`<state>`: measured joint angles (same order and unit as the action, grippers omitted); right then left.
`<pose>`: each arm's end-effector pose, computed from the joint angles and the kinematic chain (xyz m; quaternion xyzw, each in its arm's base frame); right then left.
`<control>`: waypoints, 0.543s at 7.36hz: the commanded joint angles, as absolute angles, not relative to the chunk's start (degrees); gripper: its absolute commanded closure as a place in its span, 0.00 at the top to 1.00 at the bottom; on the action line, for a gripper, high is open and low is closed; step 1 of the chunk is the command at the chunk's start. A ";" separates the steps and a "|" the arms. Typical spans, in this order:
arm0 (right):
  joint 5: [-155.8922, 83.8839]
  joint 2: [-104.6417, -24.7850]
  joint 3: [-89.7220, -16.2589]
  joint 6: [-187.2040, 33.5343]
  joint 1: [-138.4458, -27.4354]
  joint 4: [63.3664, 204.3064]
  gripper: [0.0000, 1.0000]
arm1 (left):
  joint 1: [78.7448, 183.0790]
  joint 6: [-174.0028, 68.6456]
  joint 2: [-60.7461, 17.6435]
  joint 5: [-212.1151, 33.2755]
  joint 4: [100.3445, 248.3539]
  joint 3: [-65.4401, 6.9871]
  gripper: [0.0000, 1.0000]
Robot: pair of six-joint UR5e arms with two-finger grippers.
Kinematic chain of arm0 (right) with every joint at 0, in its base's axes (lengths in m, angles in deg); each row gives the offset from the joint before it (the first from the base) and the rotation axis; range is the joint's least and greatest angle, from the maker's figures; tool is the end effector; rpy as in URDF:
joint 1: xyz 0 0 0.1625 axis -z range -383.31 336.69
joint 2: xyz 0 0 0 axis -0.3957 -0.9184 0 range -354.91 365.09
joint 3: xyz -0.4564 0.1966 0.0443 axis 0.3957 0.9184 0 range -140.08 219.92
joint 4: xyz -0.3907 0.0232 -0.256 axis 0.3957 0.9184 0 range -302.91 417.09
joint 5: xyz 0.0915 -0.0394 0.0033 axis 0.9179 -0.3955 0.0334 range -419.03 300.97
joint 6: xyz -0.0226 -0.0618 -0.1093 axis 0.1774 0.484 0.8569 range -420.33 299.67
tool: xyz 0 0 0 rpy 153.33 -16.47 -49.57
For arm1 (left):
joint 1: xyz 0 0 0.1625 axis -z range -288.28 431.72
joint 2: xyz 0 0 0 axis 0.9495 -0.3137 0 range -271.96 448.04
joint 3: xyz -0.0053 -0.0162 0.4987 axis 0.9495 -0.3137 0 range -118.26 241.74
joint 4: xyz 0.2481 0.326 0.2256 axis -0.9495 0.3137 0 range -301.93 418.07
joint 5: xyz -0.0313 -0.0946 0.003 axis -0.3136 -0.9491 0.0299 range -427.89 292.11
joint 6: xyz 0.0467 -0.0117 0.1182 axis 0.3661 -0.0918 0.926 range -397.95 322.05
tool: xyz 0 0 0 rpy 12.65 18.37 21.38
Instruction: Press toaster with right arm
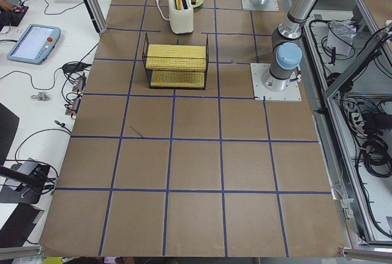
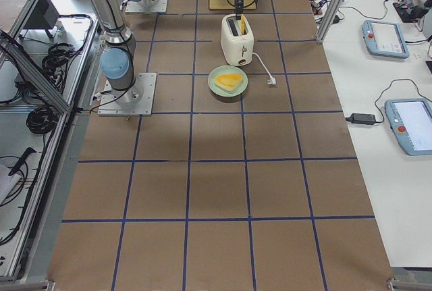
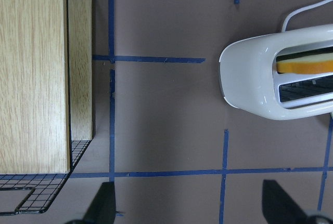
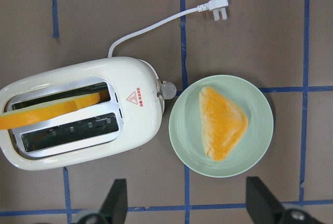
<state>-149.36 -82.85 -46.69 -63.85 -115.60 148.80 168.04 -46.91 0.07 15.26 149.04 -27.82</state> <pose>0.1553 -0.5667 0.5495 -0.0107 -0.9996 0.0267 0.0016 -0.2063 -0.5136 0.5564 0.0222 -0.9979 0.0050 0.0610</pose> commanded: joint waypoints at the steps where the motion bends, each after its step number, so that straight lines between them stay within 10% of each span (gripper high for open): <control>1: -149.02 -82.80 -47.27 -63.76 -115.42 148.85 1.00 | 168.04 -46.91 0.06 15.26 149.04 -27.82 1.00; 4: -149.64 -82.89 -46.57 -61.23 -114.72 146.30 1.00 | 168.04 -46.91 0.06 15.26 149.04 -27.82 1.00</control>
